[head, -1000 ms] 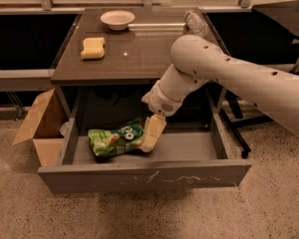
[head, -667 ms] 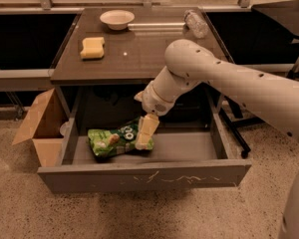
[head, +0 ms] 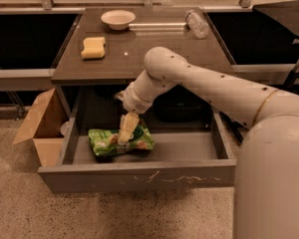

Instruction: Pick green rice chip bag from top drawer and place on counter

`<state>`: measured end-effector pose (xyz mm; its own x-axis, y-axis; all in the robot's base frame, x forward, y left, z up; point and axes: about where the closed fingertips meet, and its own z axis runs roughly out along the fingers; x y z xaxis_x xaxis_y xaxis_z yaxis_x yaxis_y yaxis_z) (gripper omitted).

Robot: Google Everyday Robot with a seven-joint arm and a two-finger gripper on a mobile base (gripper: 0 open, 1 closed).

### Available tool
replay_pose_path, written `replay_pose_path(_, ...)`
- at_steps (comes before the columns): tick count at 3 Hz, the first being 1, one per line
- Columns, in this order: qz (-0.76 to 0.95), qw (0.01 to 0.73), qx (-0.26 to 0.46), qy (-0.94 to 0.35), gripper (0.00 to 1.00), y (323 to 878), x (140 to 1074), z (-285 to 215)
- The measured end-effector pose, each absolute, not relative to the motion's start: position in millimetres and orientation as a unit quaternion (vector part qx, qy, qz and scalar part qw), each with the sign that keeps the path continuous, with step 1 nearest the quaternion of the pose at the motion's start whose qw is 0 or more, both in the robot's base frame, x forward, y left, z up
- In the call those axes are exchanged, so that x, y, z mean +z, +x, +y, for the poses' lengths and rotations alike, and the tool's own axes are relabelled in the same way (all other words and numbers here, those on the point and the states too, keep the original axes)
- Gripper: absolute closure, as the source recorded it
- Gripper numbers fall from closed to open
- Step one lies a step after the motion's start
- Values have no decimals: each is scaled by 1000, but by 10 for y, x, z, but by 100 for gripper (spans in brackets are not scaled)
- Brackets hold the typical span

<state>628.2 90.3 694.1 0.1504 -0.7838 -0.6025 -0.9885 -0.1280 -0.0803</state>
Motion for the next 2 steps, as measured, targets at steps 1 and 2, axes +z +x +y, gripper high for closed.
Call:
replay_pose_path(1, 625, 231, 203, -718, 0, 6338, 6791, 1161)
replay_pose_path(2, 646, 214, 188, -708, 0, 6314, 6629, 1357)
